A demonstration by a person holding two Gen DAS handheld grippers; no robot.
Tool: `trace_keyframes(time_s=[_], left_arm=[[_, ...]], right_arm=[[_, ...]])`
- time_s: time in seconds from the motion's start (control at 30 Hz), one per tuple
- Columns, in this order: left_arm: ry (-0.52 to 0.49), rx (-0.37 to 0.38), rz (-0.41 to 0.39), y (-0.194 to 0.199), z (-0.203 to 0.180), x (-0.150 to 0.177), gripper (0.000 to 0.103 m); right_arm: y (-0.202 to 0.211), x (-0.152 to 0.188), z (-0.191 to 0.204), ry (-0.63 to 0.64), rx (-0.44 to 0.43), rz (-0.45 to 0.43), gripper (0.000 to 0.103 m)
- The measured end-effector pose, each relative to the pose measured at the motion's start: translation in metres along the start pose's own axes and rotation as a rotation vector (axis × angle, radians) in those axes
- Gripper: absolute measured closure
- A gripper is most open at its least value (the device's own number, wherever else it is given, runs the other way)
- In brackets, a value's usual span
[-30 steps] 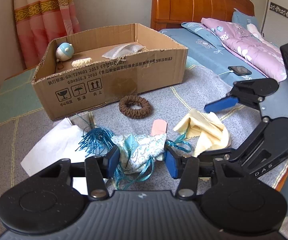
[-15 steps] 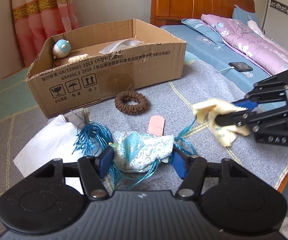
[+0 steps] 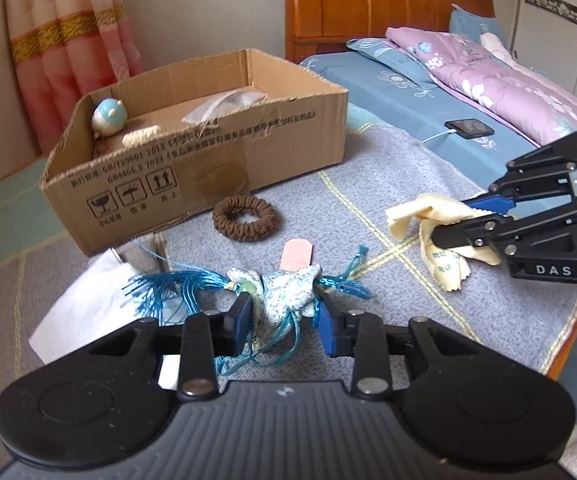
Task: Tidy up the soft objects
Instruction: 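Carry the pouch and yellow cloth into the box and open both tools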
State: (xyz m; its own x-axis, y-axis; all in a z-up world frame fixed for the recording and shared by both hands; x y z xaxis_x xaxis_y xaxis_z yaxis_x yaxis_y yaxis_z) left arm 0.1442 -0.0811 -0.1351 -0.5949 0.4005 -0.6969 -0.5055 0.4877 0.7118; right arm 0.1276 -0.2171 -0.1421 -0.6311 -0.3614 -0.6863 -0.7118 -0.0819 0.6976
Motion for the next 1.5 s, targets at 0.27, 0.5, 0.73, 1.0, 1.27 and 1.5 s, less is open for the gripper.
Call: trace_keyframes(time_s=[0.27,0.5,0.73,1.0,1.27,1.5], left_arm=[[-0.074,-0.005,-0.035,0.027,-0.009,-0.014,0.071],[-0.119,0.004,-0.053,0.057,-0.015,-0.026,0.071],[-0.140,0.027,-0.086,0.083,-0.012,-0.051,0.071],[-0.136,0.045,-0.148,0.102,0.001,-0.097,0.071],[-0.101,-0.007,-0.170,0.089,0.040,-0.155,0.071],[-0.060,-0.051,-0.171,0.061,0.068,-0.179,0.046]], right_arm=[[0.017,-0.010,0.002,0.021,0.007,-0.037,0.084],[0.034,-0.021,-0.001,0.041,0.021,-0.072,0.084],[0.045,-0.038,0.003,0.064,0.007,-0.115,0.084],[0.050,-0.066,0.005,0.095,0.005,-0.156,0.084],[0.048,-0.094,-0.011,0.064,0.022,-0.180,0.084],[0.048,-0.110,-0.020,0.058,0.032,-0.201,0.084]])
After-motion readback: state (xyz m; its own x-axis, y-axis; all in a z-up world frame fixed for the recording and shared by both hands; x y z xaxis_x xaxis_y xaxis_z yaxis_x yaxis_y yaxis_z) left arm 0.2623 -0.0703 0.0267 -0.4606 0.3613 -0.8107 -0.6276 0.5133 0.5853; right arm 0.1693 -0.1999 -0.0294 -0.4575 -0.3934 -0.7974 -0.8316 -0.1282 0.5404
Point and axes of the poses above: each gripper's, at about its wrist camera, not at the fingertips, and y roughly against the way its jaws point, z to its left, x to its underside, the point moved 10 cm from there along -y, roughly the way its jaws point, and after that the axes turned 9 degrees about x, right-handed, at the moved point
